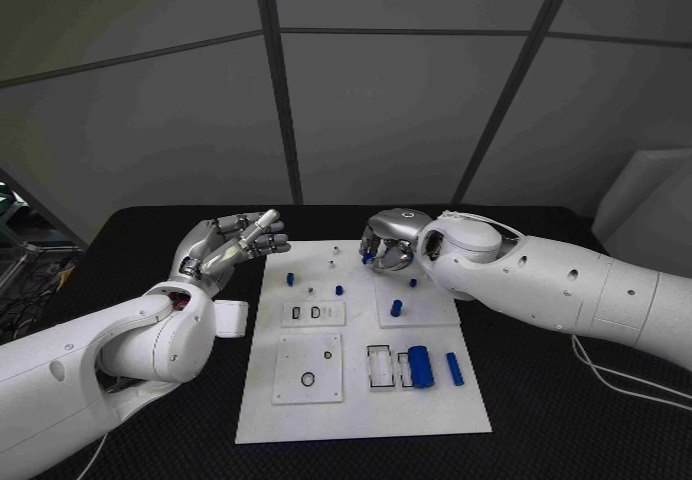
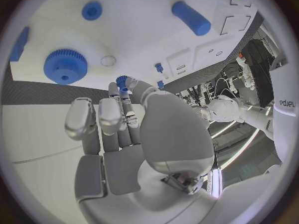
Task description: Assemble the parts on the task board
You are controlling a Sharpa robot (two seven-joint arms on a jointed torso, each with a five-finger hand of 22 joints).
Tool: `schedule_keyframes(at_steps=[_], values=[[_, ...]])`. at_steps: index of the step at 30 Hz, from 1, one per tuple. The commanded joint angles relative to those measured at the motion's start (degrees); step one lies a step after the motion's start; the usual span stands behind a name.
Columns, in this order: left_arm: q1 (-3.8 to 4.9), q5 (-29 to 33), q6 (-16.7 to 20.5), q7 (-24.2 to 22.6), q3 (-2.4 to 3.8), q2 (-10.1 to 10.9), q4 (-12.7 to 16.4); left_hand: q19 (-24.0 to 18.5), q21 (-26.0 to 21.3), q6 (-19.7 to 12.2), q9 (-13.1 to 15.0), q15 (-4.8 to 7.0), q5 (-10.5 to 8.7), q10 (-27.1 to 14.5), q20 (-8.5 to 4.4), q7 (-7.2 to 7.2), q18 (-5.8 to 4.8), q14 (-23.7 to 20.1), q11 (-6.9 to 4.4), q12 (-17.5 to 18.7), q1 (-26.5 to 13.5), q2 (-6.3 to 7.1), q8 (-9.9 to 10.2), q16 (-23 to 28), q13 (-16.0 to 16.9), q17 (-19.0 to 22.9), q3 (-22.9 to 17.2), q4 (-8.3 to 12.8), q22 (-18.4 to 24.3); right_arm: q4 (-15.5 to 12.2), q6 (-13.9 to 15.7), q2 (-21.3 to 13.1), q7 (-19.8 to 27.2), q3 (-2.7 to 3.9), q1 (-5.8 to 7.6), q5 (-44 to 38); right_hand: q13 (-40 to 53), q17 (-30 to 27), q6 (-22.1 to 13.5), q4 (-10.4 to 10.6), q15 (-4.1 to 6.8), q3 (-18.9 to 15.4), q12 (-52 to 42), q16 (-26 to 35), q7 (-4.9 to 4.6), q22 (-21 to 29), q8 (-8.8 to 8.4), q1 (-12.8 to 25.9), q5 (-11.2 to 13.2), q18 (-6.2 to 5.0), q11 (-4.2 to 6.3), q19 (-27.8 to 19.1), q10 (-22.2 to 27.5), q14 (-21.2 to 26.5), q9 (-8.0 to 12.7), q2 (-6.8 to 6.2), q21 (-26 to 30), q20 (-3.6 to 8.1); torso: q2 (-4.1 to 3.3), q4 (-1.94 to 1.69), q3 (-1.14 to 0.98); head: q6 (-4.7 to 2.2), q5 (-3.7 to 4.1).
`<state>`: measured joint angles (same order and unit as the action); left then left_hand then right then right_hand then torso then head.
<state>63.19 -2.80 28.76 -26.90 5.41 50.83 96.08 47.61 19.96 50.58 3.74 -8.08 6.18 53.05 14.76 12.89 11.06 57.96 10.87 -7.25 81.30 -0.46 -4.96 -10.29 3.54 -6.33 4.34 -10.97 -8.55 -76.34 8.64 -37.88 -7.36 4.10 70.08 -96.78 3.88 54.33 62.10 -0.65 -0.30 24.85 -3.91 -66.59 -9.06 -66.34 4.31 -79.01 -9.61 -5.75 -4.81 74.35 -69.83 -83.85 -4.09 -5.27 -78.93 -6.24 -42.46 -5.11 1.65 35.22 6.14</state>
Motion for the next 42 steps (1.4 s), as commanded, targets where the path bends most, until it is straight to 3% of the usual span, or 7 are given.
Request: schedule_keyframes(at_steps=[1,7,10,18,32,42], values=[[0.08,-0.38,-0.75,-0.1,0.05,-0.14,0.01,0.4,0.13,-0.01,-0.05,-0.32,-0.36,-0.29,-0.18,0.74,-0.6,-0.02,0.21,0.26,-0.1,-0.6,0.28,0.28,0.04,-0.09,0.32,0.04,0.07,0.97,6.24,1.28,1.19,0.04,0.23,0.15,0.06,0.14,0.32,0.11,0.32,0.57,-0.01,-0.32,0.04,-0.23,0.1,-0.37,0.17,1.03,0.02,0.38,-0.29,-1.44,0.02,0.01,-0.35,-0.02,-0.06,-0.07,-0.02,-0.21,0.0],[0.08,-0.34,-0.91,0.05,0.05,-0.24,-0.05,0.4,0.13,-0.01,-0.05,-0.32,-0.36,-0.29,-0.18,0.74,-0.6,-0.02,0.21,0.26,-0.1,-0.6,0.28,0.28,0.04,-0.09,0.32,0.04,0.07,3.39,7.35,4.26,0.05,0.04,0.29,-0.3,0.03,0.18,0.3,0.16,0.28,0.93,0.09,-0.47,0.0,-0.22,0.03,-0.33,0.28,1.02,-0.04,0.3,-0.17,-1.39,0.04,0.0,-0.39,-0.05,-0.11,-0.26,0.06,-0.3,0.14],[0.08,-0.33,-0.93,0.11,0.05,-0.26,-0.08,0.41,0.13,-0.04,-0.05,-0.32,-0.36,-0.35,-0.18,0.74,-0.6,0.0,0.22,0.32,-0.11,-0.62,0.34,0.31,0.03,-0.1,0.35,0.05,0.08,4.59,7.22,5.62,-0.21,0.03,0.3,-0.46,0.0,0.25,0.24,0.16,0.24,1.12,0.15,-0.59,-0.05,-0.3,-0.03,-0.3,0.38,1.03,-0.08,0.31,-0.06,-1.36,0.07,-0.11,-0.46,-0.07,-0.13,-0.05,0.04,-0.27,-0.11],[0.09,-0.33,-1.09,0.24,0.05,-0.46,-0.07,0.41,0.11,-0.12,-0.05,-0.35,-0.36,-0.57,-0.17,0.75,-0.6,0.05,0.25,0.54,-0.12,-0.65,0.5,0.44,0.02,-0.12,0.45,0.13,0.12,7.83,7.43,8.76,-0.53,0.03,0.31,-1.09,-0.02,0.31,0.16,0.3,0.14,1.61,0.2,-0.85,-0.14,-0.36,-0.17,0.03,-0.13,1.02,-0.18,0.18,0.12,-1.22,0.11,-0.52,-0.56,-0.17,-0.21,-0.08,0.02,-0.11,-0.14],[0.1,-0.33,-1.12,0.31,0.06,-0.64,-0.03,0.41,0.08,-0.39,-0.06,-0.37,-0.36,-0.82,-0.15,0.74,-0.6,0.09,0.29,0.8,-0.12,-0.7,0.7,0.6,0.0,-0.15,0.54,0.23,0.17,12.51,6.36,11.82,-1.89,0.02,0.32,-1.78,-0.03,0.52,0.13,0.55,0.06,2.17,0.21,-1.27,-0.17,-0.48,-0.27,0.54,-1.02,1.01,-0.25,0.05,0.25,-1.1,0.12,-1.02,-0.7,-0.26,-0.25,-0.05,-0.03,0.19,-0.49],[0.1,-0.33,-1.18,0.4,0.06,-0.6,0.02,0.41,0.08,-0.39,-0.06,-0.37,-0.36,-0.82,-0.15,0.74,-0.6,0.09,0.29,0.8,-0.12,-0.7,0.7,0.6,0.0,-0.15,0.54,0.23,0.17,13.95,5.98,12.91,-2.04,0.02,0.32,-1.91,-0.04,0.45,0.1,0.57,0.05,2.21,0.23,-1.24,-0.18,-0.47,-0.29,0.59,-1.05,1.01,-0.26,0.02,0.31,-1.08,0.13,-1.07,-0.7,-0.27,-0.28,-0.03,0.01,0.09,-0.84]])
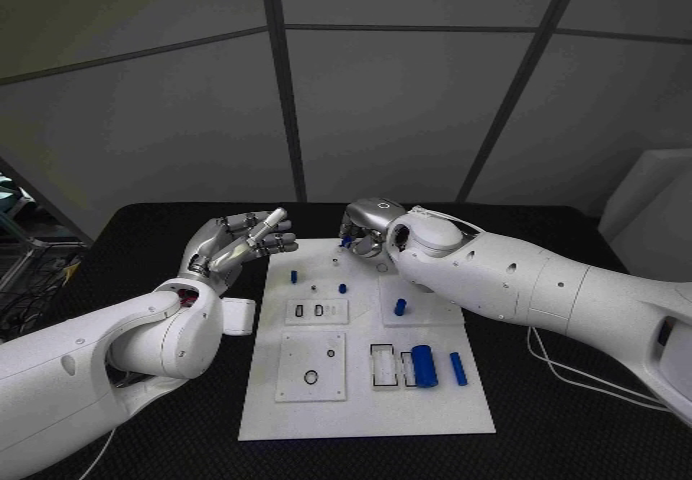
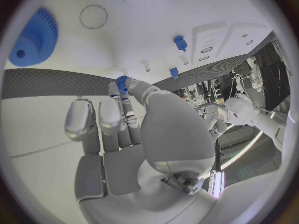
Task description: Assemble the parts on the task board
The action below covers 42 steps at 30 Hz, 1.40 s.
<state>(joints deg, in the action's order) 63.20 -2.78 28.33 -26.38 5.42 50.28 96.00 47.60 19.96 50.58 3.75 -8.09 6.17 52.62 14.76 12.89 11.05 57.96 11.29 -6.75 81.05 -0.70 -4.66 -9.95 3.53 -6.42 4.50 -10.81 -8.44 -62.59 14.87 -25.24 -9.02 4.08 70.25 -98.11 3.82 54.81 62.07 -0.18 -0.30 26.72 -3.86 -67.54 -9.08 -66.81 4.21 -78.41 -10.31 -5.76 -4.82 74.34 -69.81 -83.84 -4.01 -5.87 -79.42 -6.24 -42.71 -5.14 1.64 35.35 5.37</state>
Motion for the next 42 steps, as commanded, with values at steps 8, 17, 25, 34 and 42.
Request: schedule_keyframes(at_steps=[8,17,25,34,42], values=[[0.09,-0.35,-0.81,-0.11,0.05,-0.09,0.06,0.42,0.08,-0.38,-0.07,-0.37,-0.36,-0.39,-0.15,0.74,-0.6,0.09,-0.13,0.29,0.13,-0.46,0.4,0.26,0.01,-0.06,0.38,0.07,0.05,1.06,-0.83,1.14,-0.41,0.02,0.15,-0.59,0.0,-0.08,0.03,0.19,0.01,0.45,0.22,-0.33,-0.18,0.01,-0.25,0.15,-0.33,1.01,-0.3,-0.04,0.46,-1.02,0.07,-0.63,-0.22,-0.3,-0.05,0.03,0.06,-0.02,-0.2],[0.1,-0.35,-0.85,-0.05,0.06,-0.14,0.1,0.42,0.08,-0.38,-0.07,-0.37,-0.36,-0.39,-0.15,0.74,-0.6,0.09,-0.13,0.29,0.13,-0.46,0.4,0.26,0.01,-0.06,0.38,0.07,0.05,2.67,-1.53,2.28,-0.18,0.01,0.15,-0.59,-0.01,-0.07,-0.05,0.24,-0.01,0.51,0.24,-0.38,-0.2,0.05,-0.29,0.24,-0.28,1.0,-0.32,-0.09,0.55,-1.0,0.08,-0.69,-0.21,-0.32,-0.08,0.0,0.06,0.02,-0.35],[0.11,-0.35,-0.84,0.02,0.06,-0.21,0.12,0.42,0.08,-0.39,-0.07,-0.37,-0.36,-0.4,-0.15,0.74,-0.6,0.09,-0.13,0.3,0.13,-0.46,0.41,0.27,0.01,-0.06,0.39,0.08,0.05,3.86,-2.11,3.2,0.2,0.0,0.15,-0.59,-0.03,-0.17,-0.21,0.28,-0.05,0.61,0.26,-0.37,-0.24,0.17,-0.37,0.35,-0.21,0.97,-0.37,-0.22,0.73,-0.94,0.11,-0.82,-0.17,-0.35,-0.09,0.01,0.07,0.14,-0.4],[0.11,-0.35,-0.92,0.18,0.06,-0.25,0.07,0.41,0.05,-0.79,-0.09,-0.39,-0.35,-0.55,-0.13,0.77,-0.61,0.11,-0.1,0.47,0.13,-0.52,0.57,0.41,0.01,-0.08,0.46,0.16,0.09,4.12,-2.66,3.57,0.26,-0.02,0.14,-0.59,-0.07,-0.69,-0.6,0.38,-0.16,0.79,0.31,-0.15,-0.35,0.62,-0.49,0.62,0.06,0.87,-0.5,-0.66,1.24,-0.72,0.15,-1.16,0.03,-0.44,-0.09,0.14,0.06,0.16,-0.46],[0.12,-0.35,-0.97,0.27,0.06,-0.03,-0.21,0.41,0.04,-0.9,-0.1,-0.4,-0.35,-0.6,-0.13,0.79,-0.61,0.12,-0.08,0.53,0.13,-0.53,0.62,0.44,0.01,-0.09,0.48,0.18,0.1,4.65,-1.69,3.75,-0.03,-0.02,0.14,-0.59,-0.23,-7.15,-5.47,0.78,-1.29,0.75,0.36,4.37,-1.55,7.52,-0.75,1.79,0.35,-0.49,-1.88,-5.96,6.88,1.44,0.44,-2.94,3.53,-1.33,-0.13,0.11,0.08,0.18,-0.42]])
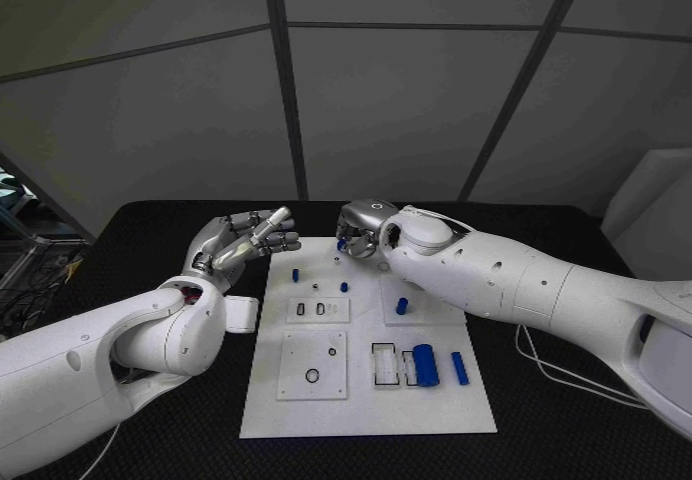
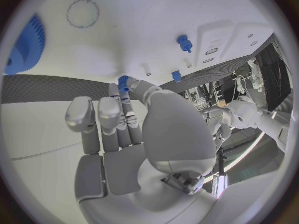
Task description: Assemble the parts on the task board
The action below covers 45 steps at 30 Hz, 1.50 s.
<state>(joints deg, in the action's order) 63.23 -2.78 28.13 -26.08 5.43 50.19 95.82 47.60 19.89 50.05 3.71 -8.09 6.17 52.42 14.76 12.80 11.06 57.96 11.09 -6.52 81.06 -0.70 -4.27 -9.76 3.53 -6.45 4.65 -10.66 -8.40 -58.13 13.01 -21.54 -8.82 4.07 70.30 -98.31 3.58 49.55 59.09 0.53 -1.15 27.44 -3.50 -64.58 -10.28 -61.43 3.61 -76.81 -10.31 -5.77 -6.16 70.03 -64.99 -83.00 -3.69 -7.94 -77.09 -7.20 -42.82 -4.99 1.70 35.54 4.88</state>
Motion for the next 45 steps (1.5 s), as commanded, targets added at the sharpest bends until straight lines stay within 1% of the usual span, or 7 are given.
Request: schedule_keyframes(at_steps=[1,7,15,21,30,37,45], values=[[0.1,-0.35,-0.77,-0.02,0.06,0.06,-0.06,0.41,0.12,-0.37,-0.06,-0.4,-0.35,-0.4,-0.13,0.88,-0.61,0.12,0.12,0.3,0.13,-0.54,0.23,0.25,0.01,-0.06,0.32,0.03,0.06,0.21,0.38,0.06,-0.2,-0.01,0.1,-0.39,0.02,-3.27,-4.15,0.05,-0.59,-0.26,0.0,2.43,-0.33,3.63,-0.13,0.27,0.42,-0.79,-0.68,-2.77,3.35,1.08,0.14,-1.18,2.01,-0.54,-0.02,-0.04,0.02,-0.01,0.07],[0.1,-0.35,-0.83,0.08,0.06,0.12,-0.15,0.4,0.1,-0.53,-0.07,-0.42,-0.36,-0.5,-0.12,0.89,-0.61,0.12,0.15,0.41,0.11,-0.56,0.32,0.32,0.01,-0.07,0.37,0.06,0.09,-0.94,2.37,-0.57,-0.08,-0.01,0.09,-0.39,0.12,-10.35,-9.65,0.23,-0.88,-4.77,-0.71,7.78,-0.01,10.62,-0.03,-0.1,0.57,-2.1,-1.04,-7.72,9.53,3.41,-0.07,-1.39,6.42,-1.08,0.0,0.02,0.0,0.02,0.03],[0.1,-0.35,-1.0,0.01,0.05,0.35,-0.16,0.37,0.07,0.0,-0.02,-0.44,-0.36,-0.56,-0.11,0.85,-0.62,0.09,0.16,0.47,0.13,-0.6,0.31,0.41,0.02,-0.07,0.4,0.1,0.11,-7.66,7.25,-6.17,0.19,0.02,0.05,0.81,0.45,-9.62,-7.02,0.57,-0.59,-6.15,-3.22,6.99,-0.16,9.47,1.01,-1.07,-1.02,-1.86,-0.71,-6.21,6.97,2.36,-0.57,-0.32,5.99,-0.82,0.11,0.31,-0.02,-0.12,0.02],[0.09,-0.35,-1.18,-0.15,0.05,0.69,-0.07,0.32,0.01,0.43,0.06,-0.41,-0.34,-0.33,-0.09,0.54,-0.61,0.13,0.03,0.49,0.3,-0.83,0.26,0.6,0.08,-0.11,0.39,0.29,0.19,-13.18,10.43,-13.36,0.77,0.04,0.04,6.88,0.86,-5.36,-3.73,1.76,0.11,-5.0,-6.08,3.67,0.04,4.91,1.78,-0.43,-2.06,-0.99,0.3,-2.61,-0.31,0.35,-0.72,-0.44,3.5,-0.32,0.19,1.4,-0.26,-0.28,-0.11],[0.06,-0.35,-1.4,-0.11,0.03,0.77,-0.27,0.32,0.0,0.54,0.08,-0.39,-0.34,-0.22,-0.1,0.46,-0.6,0.17,-0.01,0.48,0.34,-0.88,0.24,0.65,0.1,-0.13,0.41,0.35,0.2,-18.49,3.66,-22.13,-3.02,0.1,0.09,15.21,9.11,7.09,-5.89,5.48,2.77,-13.58,-17.1,-5.59,2.31,-3.79,0.85,1.36,-2.77,0.74,3.58,3.61,-14.6,-2.59,-0.26,-3.98,-1.22,2.23,0.28,1.68,-0.44,-0.47,0.06],[0.04,-0.35,-1.56,-0.04,0.02,0.5,-0.52,0.32,0.0,0.54,0.08,-0.39,-0.34,-0.22,-0.1,0.46,-0.6,0.17,-0.01,0.48,0.34,-0.88,0.24,0.65,0.1,-0.13,0.41,0.35,0.2,-17.29,-2.56,-23.18,-5.17,0.12,0.11,16.71,44.61,22.22,-9.58,16.11,2.08,-26.45,-49.92,-15.95,1.43,-9.09,3.16,-5.73,-4.06,1.76,2.68,6.65,-10.77,-3.88,-0.51,-2.35,-4.06,1.64,0.2,1.6,-0.36,-0.57,0.29],[0.02,-0.35,-1.66,0.03,0.02,0.29,-0.7,0.33,0.0,0.66,0.09,-0.36,-0.34,-0.1,-0.11,0.37,-0.59,0.24,-0.06,0.46,0.37,-0.94,0.23,0.69,0.11,-0.15,0.44,0.41,0.22,-14.62,-5.85,-21.24,-5.19,0.12,0.11,17.9,47.03,23.19,-11.46,16.32,1.51,-27.37,-51.51,-16.57,0.96,-9.36,3.58,-5.98,-4.21,1.72,2.2,6.67,-9.09,-3.85,-0.36,-2.62,-4.19,1.24,0.22,1.49,-0.27,-0.41,0.43]])
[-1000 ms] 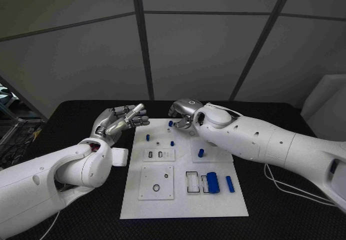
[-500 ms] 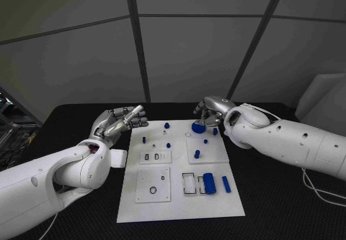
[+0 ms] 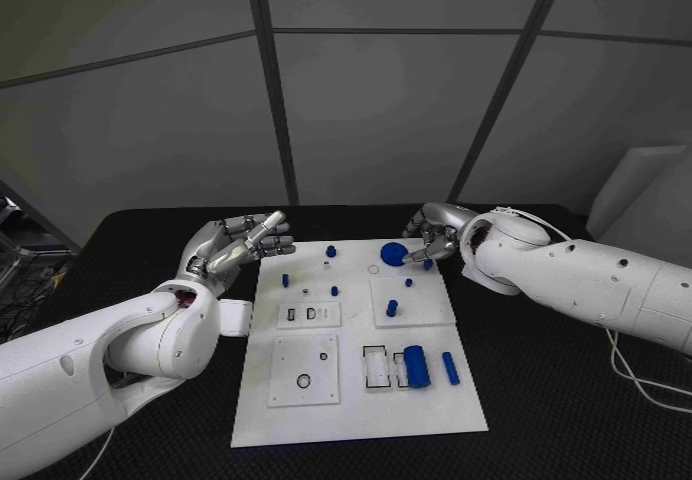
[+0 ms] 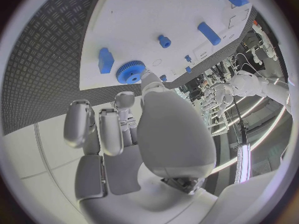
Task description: Assemble the parts on the task board
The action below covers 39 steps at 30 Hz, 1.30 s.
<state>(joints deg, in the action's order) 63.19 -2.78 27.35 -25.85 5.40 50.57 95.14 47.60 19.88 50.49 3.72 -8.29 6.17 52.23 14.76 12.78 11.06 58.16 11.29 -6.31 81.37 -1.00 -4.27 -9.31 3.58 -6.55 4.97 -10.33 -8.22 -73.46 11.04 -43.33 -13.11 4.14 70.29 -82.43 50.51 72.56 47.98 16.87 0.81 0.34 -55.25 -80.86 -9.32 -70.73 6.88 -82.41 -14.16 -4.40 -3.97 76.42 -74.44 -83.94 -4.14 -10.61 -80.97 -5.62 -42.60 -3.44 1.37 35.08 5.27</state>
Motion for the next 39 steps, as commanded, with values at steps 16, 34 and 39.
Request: schedule_keyframes(at_steps=[16,34,39], values=[[0.05,-0.35,-1.01,-0.07,0.05,-0.27,-0.27,0.33,0.01,0.25,0.08,-0.14,-0.34,0.12,-0.11,0.39,-0.59,0.06,-0.28,0.26,0.07,-0.66,0.24,0.28,0.07,-0.07,0.13,0.12,0.06,3.12,-1.75,2.9,-0.35,0.05,0.11,2.34,11.8,4.63,-0.21,-0.19,-0.64,0.37,-10.01,-2.87,-0.01,-2.93,2.29,0.04,-2.2,0.89,-0.12,2.16,-2.88,-3.68,-0.1,1.66,-1.72,-0.6,0.01,0.06,-0.03,0.41,-0.17],[-0.06,-0.35,-1.08,0.18,0.05,-0.34,-0.51,0.33,0.0,0.27,0.08,-0.14,-0.34,0.13,-0.11,0.39,-0.58,0.08,-0.28,0.28,0.07,-0.67,0.24,0.29,0.07,-0.07,0.15,0.13,0.07,3.18,-0.09,3.36,-0.61,0.06,0.11,2.27,13.31,5.75,-0.05,-0.19,-0.68,0.4,-11.24,-3.51,0.0,-3.64,2.84,0.54,-2.45,1.03,-0.14,2.63,-3.05,-3.86,-0.11,1.89,-2.08,-0.64,0.01,0.08,-0.03,0.6,-0.17],[-0.08,-0.35,-1.15,0.21,0.05,-0.44,-0.53,0.33,0.0,0.27,0.08,-0.14,-0.34,0.13,-0.11,0.39,-0.58,0.08,-0.28,0.28,0.07,-0.67,0.24,0.29,0.07,-0.07,0.15,0.13,0.07,3.7,-1.5,3.8,-1.38,0.07,0.11,1.91,14.57,7.35,0.42,-0.42,-0.66,0.92,-12.25,-4.37,0.11,-4.92,3.46,0.15,-2.45,1.29,-0.06,3.5,-3.27,-4.14,-0.17,2.63,-2.69,-0.64,0.07,-0.02,0.0,0.63,-0.14]])
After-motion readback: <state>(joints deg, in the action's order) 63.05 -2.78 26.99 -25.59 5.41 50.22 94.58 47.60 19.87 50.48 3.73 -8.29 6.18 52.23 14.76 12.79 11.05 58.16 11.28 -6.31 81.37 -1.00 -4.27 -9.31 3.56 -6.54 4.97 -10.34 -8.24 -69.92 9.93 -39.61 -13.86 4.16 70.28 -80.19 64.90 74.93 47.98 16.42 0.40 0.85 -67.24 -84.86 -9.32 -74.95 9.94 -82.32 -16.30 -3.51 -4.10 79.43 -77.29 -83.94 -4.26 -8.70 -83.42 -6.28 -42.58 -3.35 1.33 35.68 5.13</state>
